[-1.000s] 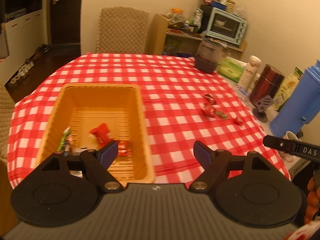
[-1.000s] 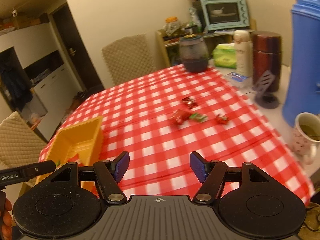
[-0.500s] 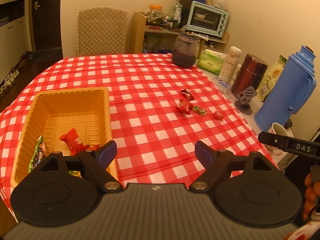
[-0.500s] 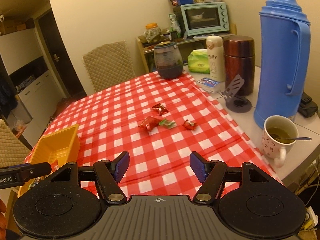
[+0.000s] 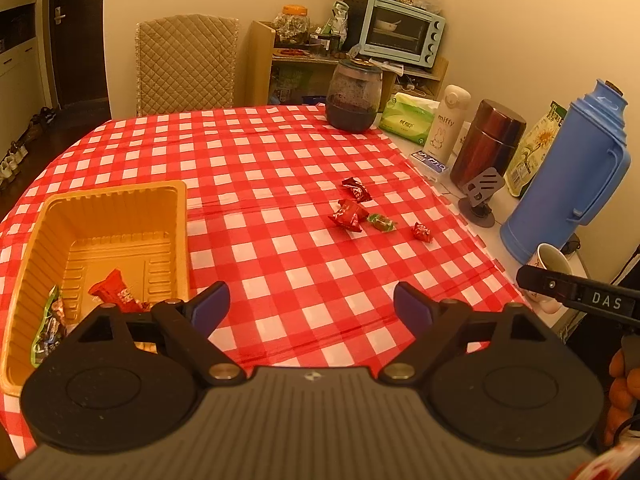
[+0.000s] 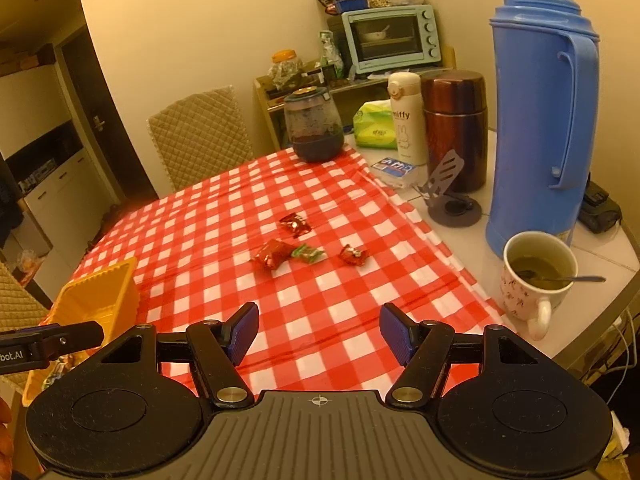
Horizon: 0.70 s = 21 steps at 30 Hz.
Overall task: Organize snacks
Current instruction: 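Move both open tools back to the candy pile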
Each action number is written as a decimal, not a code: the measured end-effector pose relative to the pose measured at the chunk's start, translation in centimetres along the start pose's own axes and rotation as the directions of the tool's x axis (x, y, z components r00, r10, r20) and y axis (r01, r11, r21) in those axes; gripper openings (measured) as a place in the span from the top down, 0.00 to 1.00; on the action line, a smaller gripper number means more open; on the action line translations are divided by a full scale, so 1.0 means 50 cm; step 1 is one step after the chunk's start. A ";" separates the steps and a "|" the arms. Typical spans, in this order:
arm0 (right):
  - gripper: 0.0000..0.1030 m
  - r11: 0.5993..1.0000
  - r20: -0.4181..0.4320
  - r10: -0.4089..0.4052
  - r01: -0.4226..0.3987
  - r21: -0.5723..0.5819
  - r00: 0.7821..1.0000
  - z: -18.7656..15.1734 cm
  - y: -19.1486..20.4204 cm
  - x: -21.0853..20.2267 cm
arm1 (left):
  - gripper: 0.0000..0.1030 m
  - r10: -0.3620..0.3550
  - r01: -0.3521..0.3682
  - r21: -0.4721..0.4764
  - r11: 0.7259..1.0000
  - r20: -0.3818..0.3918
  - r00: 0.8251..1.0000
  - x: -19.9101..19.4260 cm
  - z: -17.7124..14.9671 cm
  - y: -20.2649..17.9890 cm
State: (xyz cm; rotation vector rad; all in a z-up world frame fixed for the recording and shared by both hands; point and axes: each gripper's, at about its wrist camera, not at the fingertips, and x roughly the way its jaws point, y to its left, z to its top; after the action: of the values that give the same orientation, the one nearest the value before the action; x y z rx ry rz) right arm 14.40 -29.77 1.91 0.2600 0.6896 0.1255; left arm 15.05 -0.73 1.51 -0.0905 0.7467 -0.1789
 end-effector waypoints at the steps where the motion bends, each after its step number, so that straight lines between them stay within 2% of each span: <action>1: 0.35 1.000 0.006 -0.005 0.005 -0.010 1.000 0.002 -0.002 0.001 | 0.13 -0.002 0.002 0.001 1.000 0.001 1.000 0.004 0.002 -0.003; 9: 0.35 0.995 0.042 -0.023 0.027 -0.093 0.999 0.019 -0.026 0.027 | 0.08 -0.016 0.016 0.012 1.000 0.009 1.000 0.058 0.029 -0.028; 16: 0.35 0.988 0.011 -0.023 0.024 -0.156 1.000 0.035 -0.058 0.095 | 0.07 -0.030 0.029 0.039 0.999 0.041 0.999 0.121 0.054 -0.049; 21: 0.35 0.979 -0.011 0.003 -0.005 -0.205 1.000 0.046 -0.072 0.162 | 0.07 -0.037 0.035 0.074 0.997 0.016 0.999 0.186 0.069 -0.062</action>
State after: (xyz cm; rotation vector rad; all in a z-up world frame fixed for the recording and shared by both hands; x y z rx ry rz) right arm 22.17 -32.07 -2.34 0.0630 0.6814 0.2004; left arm 23.67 -5.52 -1.72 -0.0355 0.7203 -0.2394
